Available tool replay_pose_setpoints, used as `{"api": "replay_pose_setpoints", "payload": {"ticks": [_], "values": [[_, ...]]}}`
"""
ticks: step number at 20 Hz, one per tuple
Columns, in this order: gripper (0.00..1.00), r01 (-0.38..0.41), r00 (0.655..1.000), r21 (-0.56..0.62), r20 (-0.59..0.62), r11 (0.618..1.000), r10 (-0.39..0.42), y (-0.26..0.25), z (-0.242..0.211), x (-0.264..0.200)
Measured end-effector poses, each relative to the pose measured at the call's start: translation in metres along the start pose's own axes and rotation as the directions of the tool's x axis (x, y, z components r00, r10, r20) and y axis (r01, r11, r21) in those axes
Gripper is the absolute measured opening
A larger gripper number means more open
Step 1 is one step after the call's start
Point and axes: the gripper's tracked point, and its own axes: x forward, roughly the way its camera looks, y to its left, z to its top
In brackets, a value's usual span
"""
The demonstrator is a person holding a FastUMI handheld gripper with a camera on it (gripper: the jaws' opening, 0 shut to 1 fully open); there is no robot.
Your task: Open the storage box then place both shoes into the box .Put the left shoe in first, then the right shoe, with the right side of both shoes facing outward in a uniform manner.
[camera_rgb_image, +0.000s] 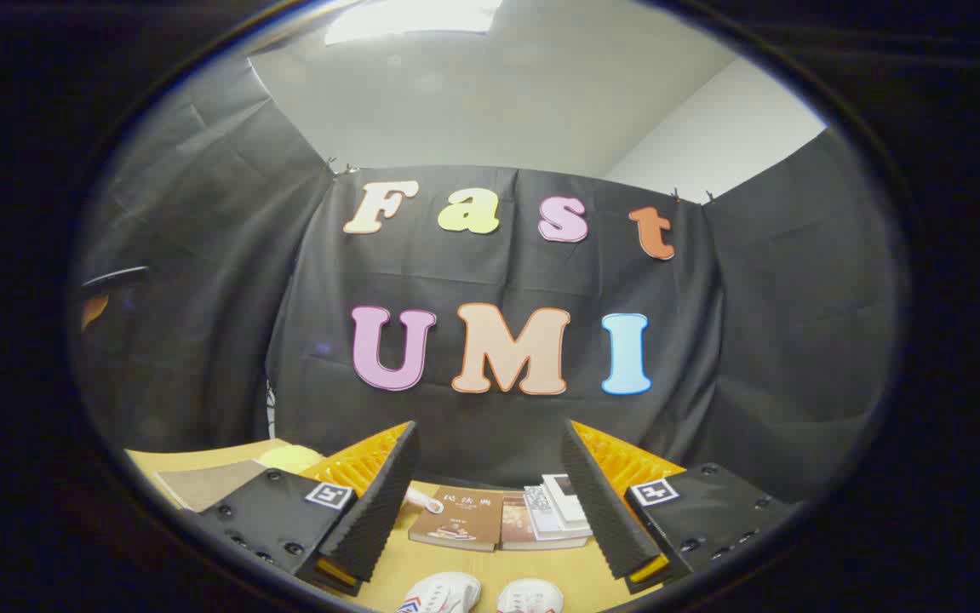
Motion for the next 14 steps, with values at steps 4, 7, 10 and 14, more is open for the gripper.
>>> {"api": "replay_pose_setpoints", "payload": {"ticks": [4,7,10,14], "values": [[1.0,-0.011,1.0,0.004,-0.004,1.0,0.011,0.0039,-0.0001,-0.0002],[1.0,-0.014,1.0,0.015,-0.008,1.0,0.014,0.0011,0.0001,-0.0004],[1.0,-0.016,1.0,0.007,0.0,1.0,0.016,-0.0023,0.0029,-0.0005],[1.0,-0.017,1.0,0.016,0.005,1.0,0.017,-0.0059,0.0056,-0.0024]]}}
